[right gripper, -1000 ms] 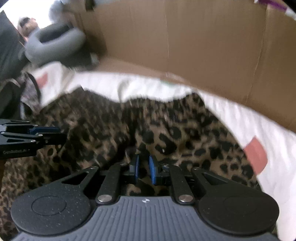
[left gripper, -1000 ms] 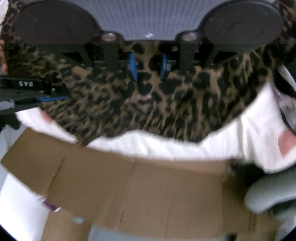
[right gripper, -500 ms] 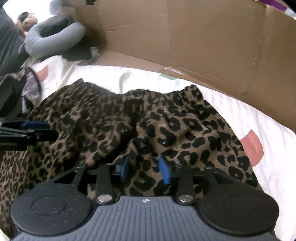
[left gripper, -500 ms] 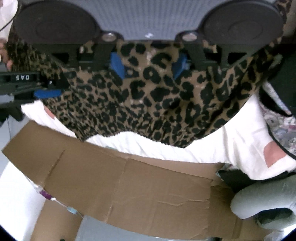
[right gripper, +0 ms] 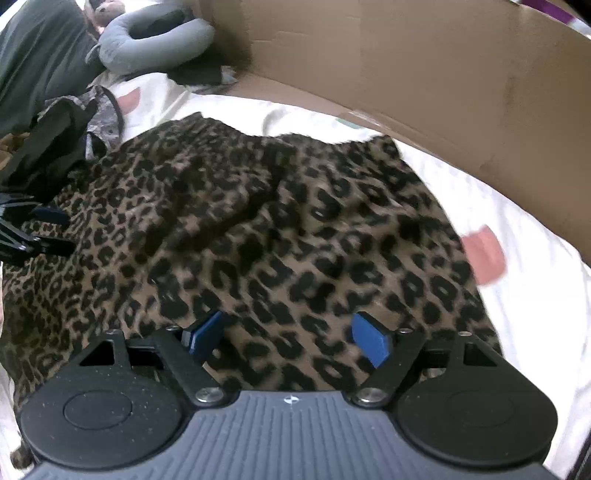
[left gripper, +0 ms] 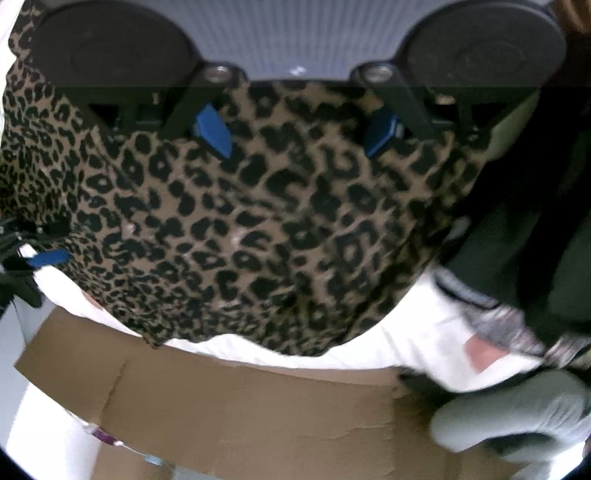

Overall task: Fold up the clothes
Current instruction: 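Lay the garment flat and open both tools, releasing the waistband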

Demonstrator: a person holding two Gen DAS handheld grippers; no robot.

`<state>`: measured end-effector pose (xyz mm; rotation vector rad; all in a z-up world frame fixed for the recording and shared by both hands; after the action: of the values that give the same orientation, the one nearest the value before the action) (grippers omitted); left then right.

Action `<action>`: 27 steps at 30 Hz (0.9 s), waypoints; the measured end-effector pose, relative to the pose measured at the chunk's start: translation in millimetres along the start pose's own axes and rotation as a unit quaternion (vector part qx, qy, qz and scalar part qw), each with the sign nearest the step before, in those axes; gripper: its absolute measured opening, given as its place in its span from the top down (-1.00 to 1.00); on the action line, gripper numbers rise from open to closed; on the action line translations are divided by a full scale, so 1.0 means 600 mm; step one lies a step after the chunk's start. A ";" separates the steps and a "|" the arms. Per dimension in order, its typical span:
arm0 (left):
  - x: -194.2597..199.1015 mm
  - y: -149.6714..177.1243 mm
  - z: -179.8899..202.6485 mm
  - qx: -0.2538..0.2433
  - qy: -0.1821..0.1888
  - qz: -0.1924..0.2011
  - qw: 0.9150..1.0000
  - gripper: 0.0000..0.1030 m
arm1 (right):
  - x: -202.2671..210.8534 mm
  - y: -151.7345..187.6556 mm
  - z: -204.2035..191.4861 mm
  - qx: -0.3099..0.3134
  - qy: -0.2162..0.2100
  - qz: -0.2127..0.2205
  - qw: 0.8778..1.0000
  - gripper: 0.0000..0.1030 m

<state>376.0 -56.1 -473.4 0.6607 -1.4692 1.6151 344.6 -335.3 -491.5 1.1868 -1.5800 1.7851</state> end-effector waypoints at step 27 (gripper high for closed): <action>0.106 0.078 -0.158 0.127 -0.075 0.032 0.989 -0.06 | 0.088 0.205 0.117 -0.055 0.100 -0.058 0.992 -0.58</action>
<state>317.8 52.1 -462.2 0.9036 -1.4149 1.8545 238.8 -439.9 -517.2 0.9947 -1.4453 1.6646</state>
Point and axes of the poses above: each gripper's, at about its wrist camera, not at the fingertips, and x roughly against the way its jaws point, z to its right, y to its underside, the point moved 10 cm from there along -x, roughly the way its jaws point, and after that the axes turned 8 degrees about x, right-handed, at the moved point
